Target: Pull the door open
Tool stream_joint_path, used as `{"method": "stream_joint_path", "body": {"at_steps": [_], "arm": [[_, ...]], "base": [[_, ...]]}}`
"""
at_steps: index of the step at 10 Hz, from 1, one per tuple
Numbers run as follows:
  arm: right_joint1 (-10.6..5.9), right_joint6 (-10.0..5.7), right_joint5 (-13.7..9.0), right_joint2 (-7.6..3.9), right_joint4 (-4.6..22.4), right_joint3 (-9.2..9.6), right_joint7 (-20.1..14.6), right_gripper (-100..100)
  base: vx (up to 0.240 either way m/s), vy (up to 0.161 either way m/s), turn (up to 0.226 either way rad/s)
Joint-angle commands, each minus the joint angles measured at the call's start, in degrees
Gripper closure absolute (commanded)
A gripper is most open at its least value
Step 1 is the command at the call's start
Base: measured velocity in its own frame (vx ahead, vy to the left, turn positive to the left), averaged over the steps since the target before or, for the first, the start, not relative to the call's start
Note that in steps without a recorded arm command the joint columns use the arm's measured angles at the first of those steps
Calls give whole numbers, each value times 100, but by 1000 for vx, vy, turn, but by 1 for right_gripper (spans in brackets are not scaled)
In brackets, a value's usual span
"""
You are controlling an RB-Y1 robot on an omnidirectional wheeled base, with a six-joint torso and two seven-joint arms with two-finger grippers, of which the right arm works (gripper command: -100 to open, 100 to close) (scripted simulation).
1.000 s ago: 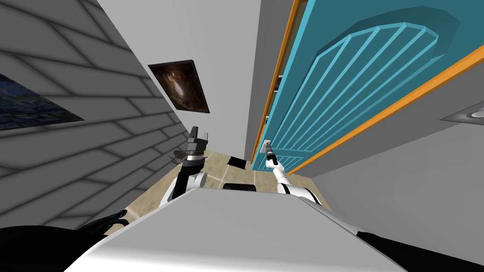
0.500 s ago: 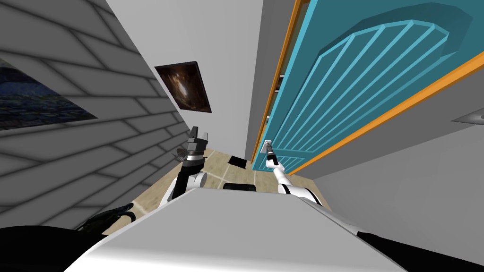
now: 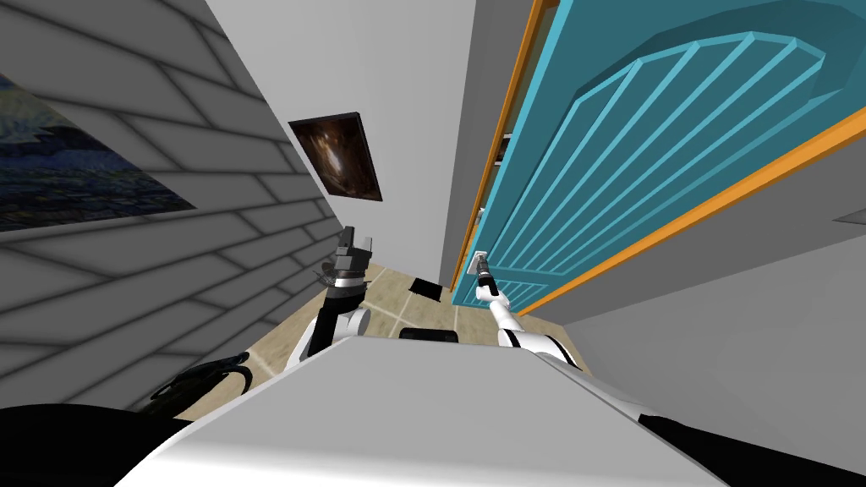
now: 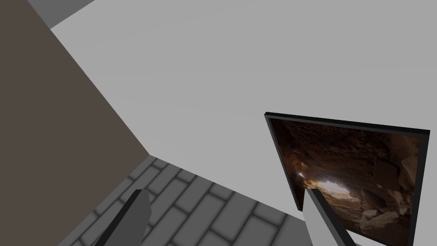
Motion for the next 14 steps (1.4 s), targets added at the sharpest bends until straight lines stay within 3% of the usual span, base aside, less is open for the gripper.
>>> {"method": "stream_joint_path", "body": {"at_steps": [1, 3, 8, 10, 14], "arm": [[-20, -15, -53, 17, -10, 46, -169, 100], [-25, -29, -276, -39, 15, 133, -537, 100], [-29, -43, -500, -94, 41, 220, -1127, 100], [-34, -57, -723, -149, 67, 306, -1509, 100], [-39, -70, -944, -204, 93, 393, -2067, 100]], "base": [[-20, -17, 36], [-26, -19, 68], [-24, -17, 43], [-28, -26, 75], [-23, -19, 44]]}}
